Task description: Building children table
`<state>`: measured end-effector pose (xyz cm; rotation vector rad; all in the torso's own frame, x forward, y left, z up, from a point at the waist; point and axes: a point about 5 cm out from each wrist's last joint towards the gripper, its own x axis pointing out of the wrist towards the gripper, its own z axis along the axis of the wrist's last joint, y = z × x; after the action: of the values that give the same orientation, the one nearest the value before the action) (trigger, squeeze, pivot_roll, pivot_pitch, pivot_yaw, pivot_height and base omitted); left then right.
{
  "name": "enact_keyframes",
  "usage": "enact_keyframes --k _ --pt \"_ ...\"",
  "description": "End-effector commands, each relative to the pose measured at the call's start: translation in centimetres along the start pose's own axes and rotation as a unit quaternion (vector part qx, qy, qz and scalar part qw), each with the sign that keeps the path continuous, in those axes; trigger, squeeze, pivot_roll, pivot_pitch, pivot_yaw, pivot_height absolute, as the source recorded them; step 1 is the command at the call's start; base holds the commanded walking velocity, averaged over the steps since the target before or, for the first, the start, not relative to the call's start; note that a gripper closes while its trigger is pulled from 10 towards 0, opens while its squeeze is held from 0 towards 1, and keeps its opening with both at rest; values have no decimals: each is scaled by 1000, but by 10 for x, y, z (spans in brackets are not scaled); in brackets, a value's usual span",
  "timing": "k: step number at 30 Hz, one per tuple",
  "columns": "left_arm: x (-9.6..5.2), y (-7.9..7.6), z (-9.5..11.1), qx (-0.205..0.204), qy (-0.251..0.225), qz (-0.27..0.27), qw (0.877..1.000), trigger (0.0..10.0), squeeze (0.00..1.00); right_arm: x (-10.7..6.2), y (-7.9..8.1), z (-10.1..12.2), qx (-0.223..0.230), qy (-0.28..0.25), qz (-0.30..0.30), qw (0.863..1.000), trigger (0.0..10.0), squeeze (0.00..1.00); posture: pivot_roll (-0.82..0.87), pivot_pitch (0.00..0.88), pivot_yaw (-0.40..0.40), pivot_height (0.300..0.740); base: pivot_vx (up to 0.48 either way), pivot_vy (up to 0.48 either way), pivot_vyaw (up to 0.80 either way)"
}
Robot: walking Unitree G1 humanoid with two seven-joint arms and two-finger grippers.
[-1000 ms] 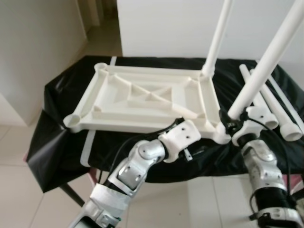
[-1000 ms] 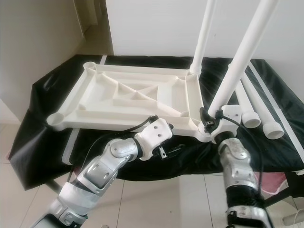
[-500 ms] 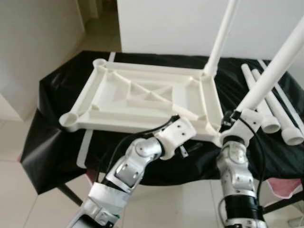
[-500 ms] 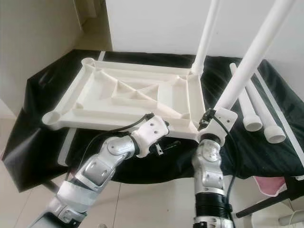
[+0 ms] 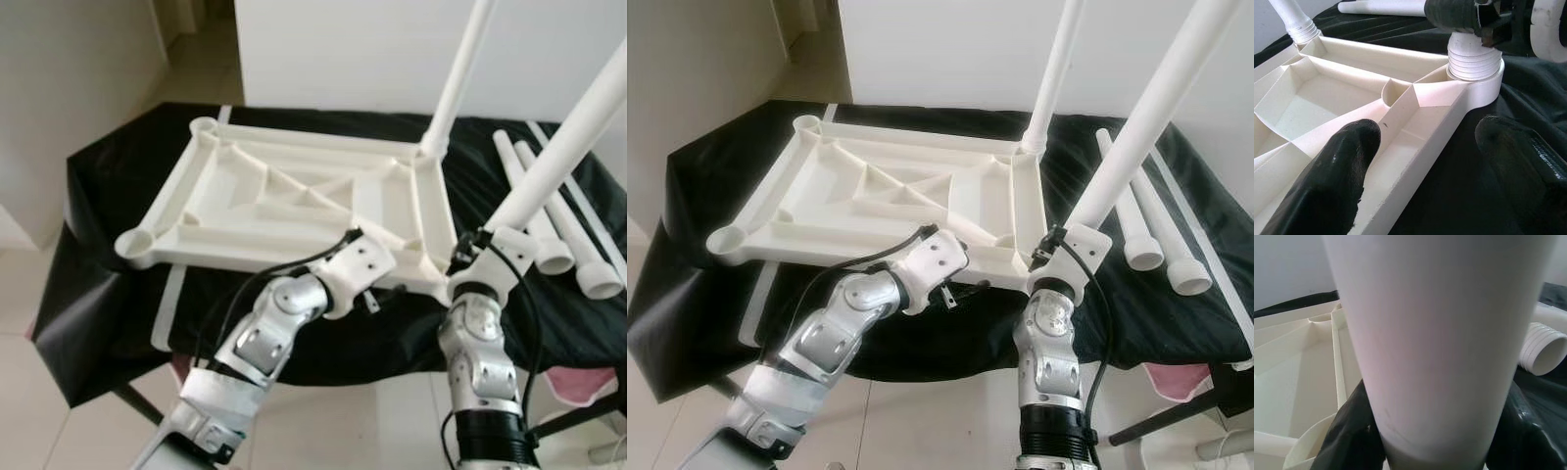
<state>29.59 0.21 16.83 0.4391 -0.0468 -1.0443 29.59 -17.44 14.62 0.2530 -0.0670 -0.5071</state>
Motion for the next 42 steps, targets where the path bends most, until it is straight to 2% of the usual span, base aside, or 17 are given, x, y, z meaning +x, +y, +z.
enact_keyframes --k 1,2,4,7,11,12,13,14,26,28,29,31,36,37,38,39,42 --pt "0 5 0 6 0 47 999 10000 0 -4 -7 -17 1 42 -13 999 10000 635 -85 56 -13 740 0 0 0" --pt "0 5 0 6 0 48 999 10000 0 -3 -7 -14 2 33 -3 999 10000 1000 -85 53 -14 740 0 0 0" --pt "0 5 0 7 -2 49 999 10000 0 -1 -5 -2 5 -1 25 1000 10000 1000 -83 48 -16 740 0 0 0" --pt "0 4 1 8 -2 49 999 10000 0 0 -4 2 7 -13 41 999 10000 1000 -83 48 -16 740 0 0 0" --pt "1 5 1 12 -4 50 999 10000 0 6 -11 14 -10 -35 115 993 10000 1000 -85 42 -19 740 0 0 0" --pt "1 5 1 12 -4 50 999 10000 0 8 -14 15 -15 -38 130 991 10000 451 -86 40 -19 740 0 0 0" --pt "1 5 1 12 -4 50 999 10000 0 8 -14 15 -15 -38 130 991 10000 451 -86 40 -19 740 0 0 0" --pt "1 5 1 12 -5 50 999 10000 0 8 -15 16 -19 -40 137 990 10000 0 -86 39 -20 740 0 0 0" --pt "1 0 1 16 -5 40 999 10000 0 24 -32 16 -74 -15 248 966 10000 0 -89 31 -15 740 0 0 0" --pt "2 -3 1 23 -5 33 999 10000 0 30 -36 15 -101 -1 298 949 10000 0 -89 26 -11 740 0 0 0" --pt "2 -3 1 23 -5 33 999 10000 0 30 -36 15 -101 -1 298 949 10000 0 -89 26 -11 740 0 0 0" --pt "3 -5 2 25 -6 29 999 10000 0 35 -40 12 -123 15 337 933 10000 0 -88 25 -10 740 0 0 0" --pt "3 -6 3 27 -8 27 999 10000 0 38 -42 9 -144 34 383 912 10000 0 -87 23 -6 740 0 0 0" --pt "3 -6 3 28 -8 27 999 10000 0 40 -43 9 -148 37 388 909 8235 0 -85 20 -6 740 0 0 0" --pt "3 -6 3 28 -8 26 999 10000 0 41 -43 9 -151 40 391 907 8235 0 -85 20 -6 740 0 0 0" --pt "3 -6 4 28 -8 26 999 10000 0 42 -43 9 -152 40 394 906 4980 0 -84 20 -6 740 0 0 0" --pt "3 -5 4 29 -8 26 999 10000 0 44 -43 9 -153 41 400 903 4980 0 -83 20 -5 740 0 0 0"
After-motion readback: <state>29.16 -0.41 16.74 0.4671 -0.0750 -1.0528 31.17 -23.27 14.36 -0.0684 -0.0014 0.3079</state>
